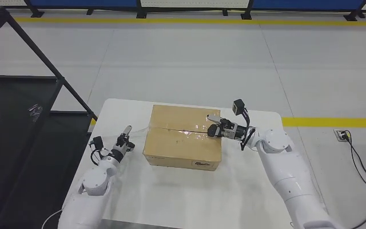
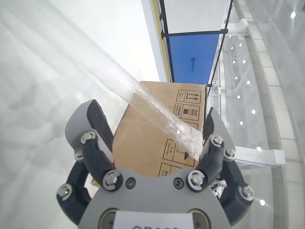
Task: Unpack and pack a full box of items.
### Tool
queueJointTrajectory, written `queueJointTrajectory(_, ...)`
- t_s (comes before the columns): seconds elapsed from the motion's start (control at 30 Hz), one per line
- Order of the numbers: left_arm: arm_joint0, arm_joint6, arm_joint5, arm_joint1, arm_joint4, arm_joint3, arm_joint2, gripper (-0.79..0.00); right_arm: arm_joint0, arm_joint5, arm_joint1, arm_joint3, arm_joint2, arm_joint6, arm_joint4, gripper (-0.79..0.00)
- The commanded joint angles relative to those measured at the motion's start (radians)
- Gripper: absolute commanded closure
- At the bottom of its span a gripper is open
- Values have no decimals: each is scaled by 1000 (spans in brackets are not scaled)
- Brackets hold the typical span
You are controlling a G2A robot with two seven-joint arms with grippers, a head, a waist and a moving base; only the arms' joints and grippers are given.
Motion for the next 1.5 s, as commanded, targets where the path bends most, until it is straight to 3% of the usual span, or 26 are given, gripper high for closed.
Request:
queueJointTrajectory(0.0, -40, -7, -13, -9, -45, 63, 9, -785, 0, 0, 0, 0, 0, 0, 0, -785)
queueJointTrajectory(0.3, -168, -66, -155, -40, -210, 277, 16, -785, 0, 0, 0, 0, 0, 0, 0, -785)
queueJointTrajectory(0.53, -188, -69, -318, -41, -202, 314, 0, -785, 0, 0, 0, 0, 0, 0, 0, -785)
queueJointTrajectory(0.87, -128, -25, -412, -22, -109, 154, -50, -785, 0, 0, 0, 0, 0, 0, 0, -785)
queueJointTrajectory(1.17, -27, 13, -401, -8, -3, -88, -84, -785, 0, 0, 0, 0, 0, 0, 0, -785)
queueJointTrajectory(1.47, 17, 26, -368, -4, 49, -237, -97, -785, 0, 0, 0, 0, 0, 0, 0, -785)
